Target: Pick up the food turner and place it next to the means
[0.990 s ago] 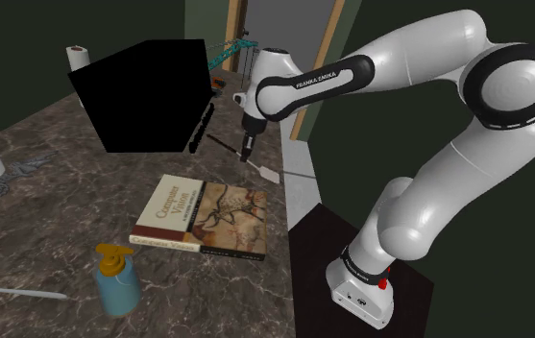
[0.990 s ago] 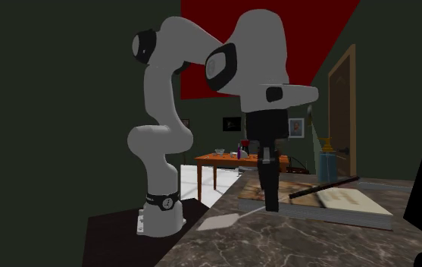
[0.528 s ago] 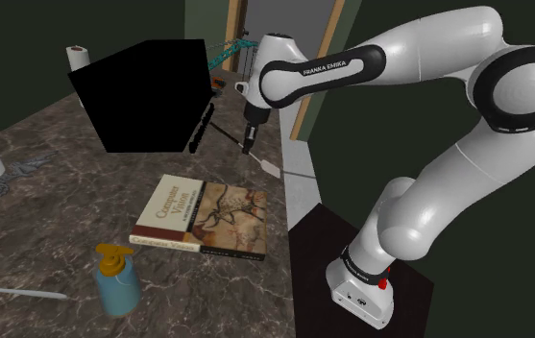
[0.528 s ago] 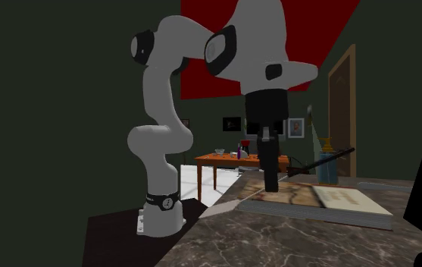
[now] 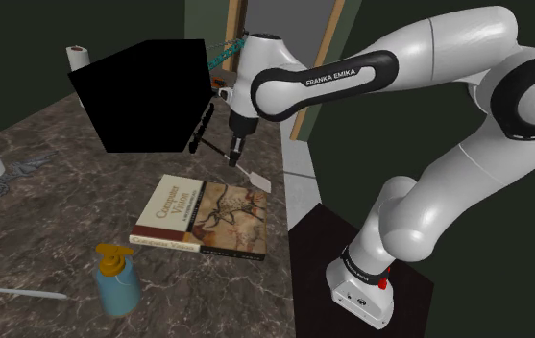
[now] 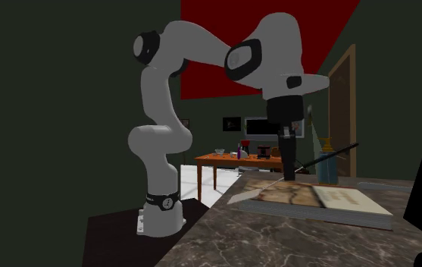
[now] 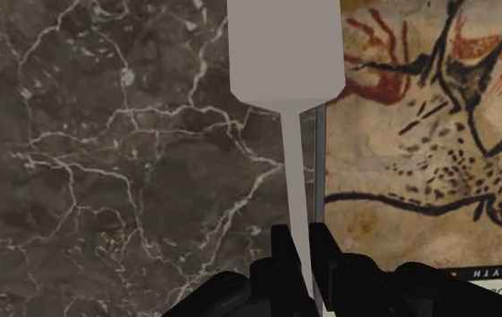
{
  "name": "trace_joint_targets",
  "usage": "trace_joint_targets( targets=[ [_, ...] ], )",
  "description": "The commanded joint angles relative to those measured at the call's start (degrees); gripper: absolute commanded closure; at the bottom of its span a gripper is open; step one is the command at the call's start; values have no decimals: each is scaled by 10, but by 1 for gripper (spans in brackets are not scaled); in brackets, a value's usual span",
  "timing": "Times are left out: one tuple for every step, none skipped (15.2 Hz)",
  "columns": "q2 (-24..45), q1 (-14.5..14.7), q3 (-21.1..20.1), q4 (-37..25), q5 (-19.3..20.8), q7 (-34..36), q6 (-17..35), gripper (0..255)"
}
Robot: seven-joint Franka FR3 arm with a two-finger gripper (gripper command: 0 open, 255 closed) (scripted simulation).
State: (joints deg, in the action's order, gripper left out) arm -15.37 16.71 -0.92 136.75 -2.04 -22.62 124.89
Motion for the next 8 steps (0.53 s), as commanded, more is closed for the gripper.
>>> trace_joint_targets(
  targets=[
    [-1, 13, -20, 0, -4, 31, 1, 255],
    [1, 19, -30, -1, -6, 46, 1, 255],
    [2, 25, -39, -3, -7, 60, 1, 255],
    [5, 31, -49, -5, -9, 75, 2, 255],
    [8, 37, -59, -9, -10, 90, 2, 255],
    [11, 43, -69, -13, -12, 105, 2, 255],
    [16, 49, -78, -17, -13, 120, 2, 255],
    [21, 55, -88, -22, -13, 135, 2, 255]
  ],
)
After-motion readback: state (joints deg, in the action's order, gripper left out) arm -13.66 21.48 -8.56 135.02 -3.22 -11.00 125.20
